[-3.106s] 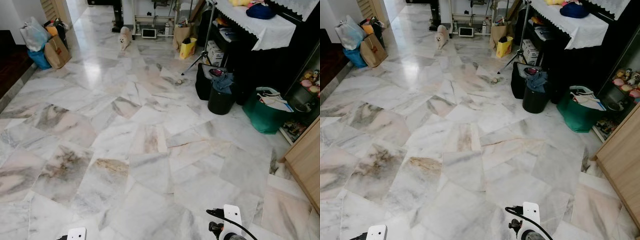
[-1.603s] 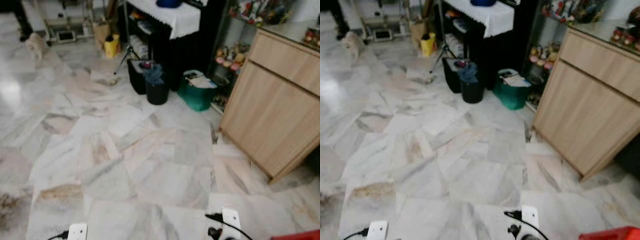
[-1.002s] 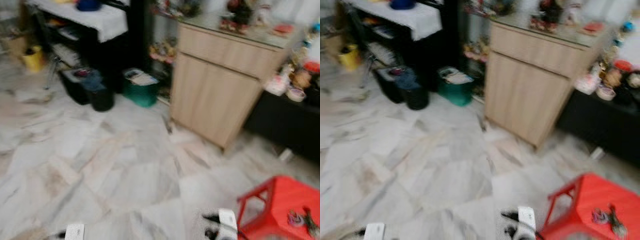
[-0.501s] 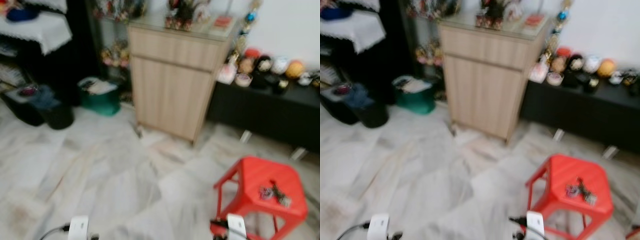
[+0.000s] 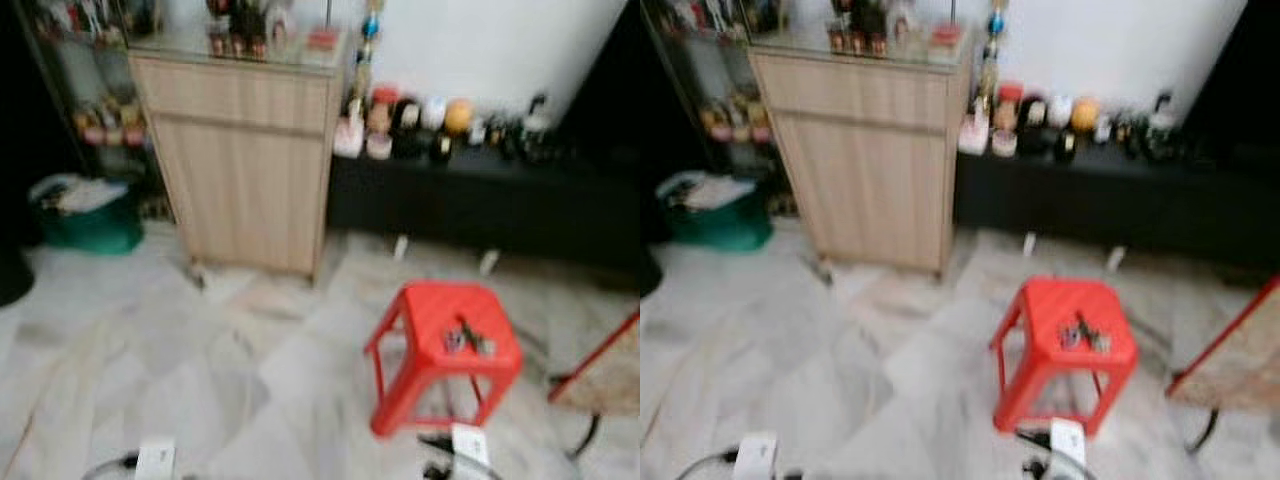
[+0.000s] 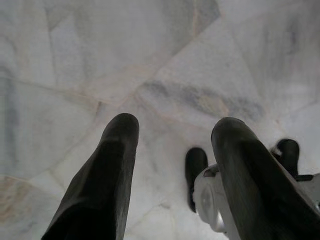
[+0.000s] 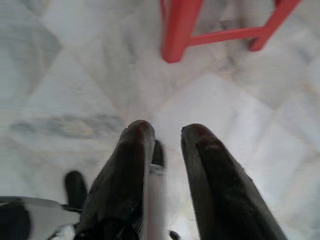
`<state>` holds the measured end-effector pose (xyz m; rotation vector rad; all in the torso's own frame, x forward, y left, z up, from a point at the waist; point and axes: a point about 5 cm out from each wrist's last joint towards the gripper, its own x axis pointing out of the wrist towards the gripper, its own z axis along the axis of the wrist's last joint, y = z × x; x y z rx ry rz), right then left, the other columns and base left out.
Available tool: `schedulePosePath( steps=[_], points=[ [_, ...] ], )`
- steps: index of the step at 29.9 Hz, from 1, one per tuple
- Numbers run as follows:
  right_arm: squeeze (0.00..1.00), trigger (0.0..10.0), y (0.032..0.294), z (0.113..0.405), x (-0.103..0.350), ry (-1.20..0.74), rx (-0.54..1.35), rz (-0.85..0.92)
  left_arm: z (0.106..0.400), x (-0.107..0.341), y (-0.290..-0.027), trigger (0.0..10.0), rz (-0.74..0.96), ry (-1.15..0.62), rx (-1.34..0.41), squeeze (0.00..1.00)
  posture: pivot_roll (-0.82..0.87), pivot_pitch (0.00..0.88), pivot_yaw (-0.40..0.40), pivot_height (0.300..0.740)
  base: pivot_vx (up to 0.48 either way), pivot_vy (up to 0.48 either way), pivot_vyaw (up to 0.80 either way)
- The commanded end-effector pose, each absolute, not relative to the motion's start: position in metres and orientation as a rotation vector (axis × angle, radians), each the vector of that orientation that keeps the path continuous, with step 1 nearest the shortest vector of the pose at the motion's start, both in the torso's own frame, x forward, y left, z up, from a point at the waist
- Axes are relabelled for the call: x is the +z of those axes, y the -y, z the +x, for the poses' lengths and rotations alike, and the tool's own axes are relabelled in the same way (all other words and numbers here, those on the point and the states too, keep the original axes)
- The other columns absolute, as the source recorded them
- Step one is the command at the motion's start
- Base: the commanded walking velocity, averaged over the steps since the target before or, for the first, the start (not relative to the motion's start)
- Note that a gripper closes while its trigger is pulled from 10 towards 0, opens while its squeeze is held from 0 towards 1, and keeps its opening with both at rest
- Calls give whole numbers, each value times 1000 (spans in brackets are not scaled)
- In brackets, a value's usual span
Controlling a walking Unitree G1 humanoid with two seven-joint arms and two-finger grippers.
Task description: Hang keys on a hook
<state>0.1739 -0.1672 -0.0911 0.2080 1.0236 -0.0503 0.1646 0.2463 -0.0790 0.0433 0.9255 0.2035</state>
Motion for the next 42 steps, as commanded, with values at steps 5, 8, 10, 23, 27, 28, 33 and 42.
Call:
schedulePosePath(
  steps=[5, 8, 10, 23, 27, 28, 33, 42],
  points=[
    [1000, 10000, 173, 177, -89, -1004, -75, 211, 161, -81, -247, 10000, 54, -946, 201, 0, 47, 0, -23, 740, 0, 0, 0],
    [1000, 10000, 175, 176, -90, -1008, -89, 197, 161, -81, -247, 10000, 55, -948, 199, 0, 47, 0, -25, 740, 0, 0, 0],
    [0, 10000, 174, 175, -90, -1015, -82, 190, 160, -81, -246, 10000, 53, -949, 198, 0, 50, 0, -28, 740, 0, 0, 0],
    [0, 10000, 175, 175, -90, -1018, -72, 186, 156, -83, -245, 10000, 44, -955, 199, 0, 52, 0, -36, 740, 0, 0, 0],
    [0, 10000, 175, 175, -90, -1021, -67, 181, 156, -83, -243, 10000, 42, -955, 198, 0, 53, 0, -40, 740, 0, -275, 0],
    [0, 10000, 175, 175, -90, -1021, -66, 180, 156, -83, -243, 10000, 42, -954, 198, 0, 53, 0, -40, 740, 0, -307, 0],
    [0, 10000, 174, 174, -91, -1020, -78, 191, 155, -84, -244, 10000, 42, -958, 200, 0, 55, 0, -39, 740, 0, -330, 0],
    [0, 10000, 172, 173, -91, -1007, -88, 210, 151, -85, -246, 10000, 48, -965, 200, 0, 44, 0, -24, 740, 0, -337, 0]
  ],
)
